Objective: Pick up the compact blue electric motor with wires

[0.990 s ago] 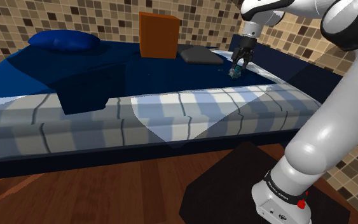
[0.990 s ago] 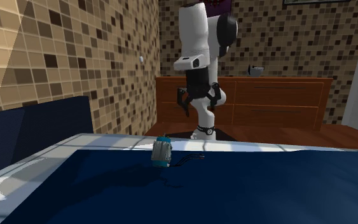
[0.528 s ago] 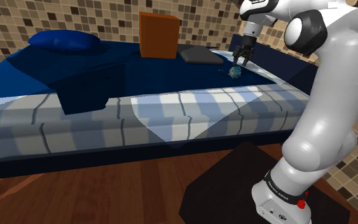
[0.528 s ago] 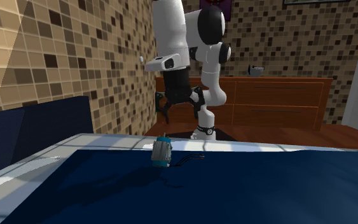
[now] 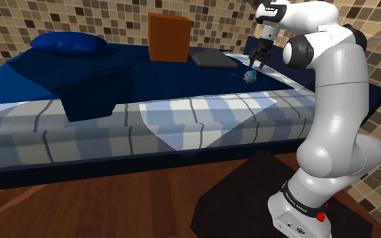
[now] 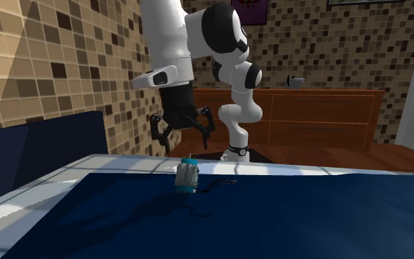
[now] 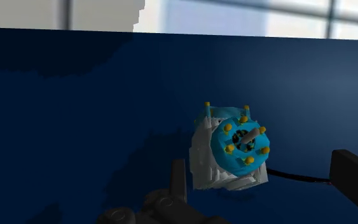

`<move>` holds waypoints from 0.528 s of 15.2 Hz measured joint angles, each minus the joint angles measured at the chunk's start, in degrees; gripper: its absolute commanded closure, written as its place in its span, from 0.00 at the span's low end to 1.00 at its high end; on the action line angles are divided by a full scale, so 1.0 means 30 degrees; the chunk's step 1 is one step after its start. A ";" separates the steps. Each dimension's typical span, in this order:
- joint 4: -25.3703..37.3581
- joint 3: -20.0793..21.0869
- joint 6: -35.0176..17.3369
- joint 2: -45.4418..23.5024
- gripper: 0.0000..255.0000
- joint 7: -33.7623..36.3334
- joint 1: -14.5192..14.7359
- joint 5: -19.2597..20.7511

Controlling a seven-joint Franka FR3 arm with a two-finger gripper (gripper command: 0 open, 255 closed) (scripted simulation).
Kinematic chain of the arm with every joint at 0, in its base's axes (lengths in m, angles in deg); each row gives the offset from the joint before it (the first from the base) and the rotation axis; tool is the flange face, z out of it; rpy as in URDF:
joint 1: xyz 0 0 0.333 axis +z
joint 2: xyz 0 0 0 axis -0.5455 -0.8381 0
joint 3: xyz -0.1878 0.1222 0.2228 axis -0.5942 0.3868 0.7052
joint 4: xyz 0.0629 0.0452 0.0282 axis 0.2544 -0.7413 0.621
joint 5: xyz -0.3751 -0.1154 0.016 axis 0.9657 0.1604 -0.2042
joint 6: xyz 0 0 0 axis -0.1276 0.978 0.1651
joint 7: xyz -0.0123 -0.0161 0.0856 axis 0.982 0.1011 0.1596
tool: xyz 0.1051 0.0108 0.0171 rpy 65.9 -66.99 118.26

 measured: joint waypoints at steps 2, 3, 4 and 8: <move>-0.0470 -0.0003 -0.0460 -0.0008 0.00 -0.0091 0.0061 -0.0010; -0.0782 -0.0006 -0.0736 0.0018 0.00 -0.0136 0.0121 -0.0005; -0.1268 -0.0021 -0.1091 0.0135 0.00 -0.0192 0.0231 0.0026; -0.1967 -0.0023 -0.1733 0.0170 1.00 -0.0308 0.0347 0.0025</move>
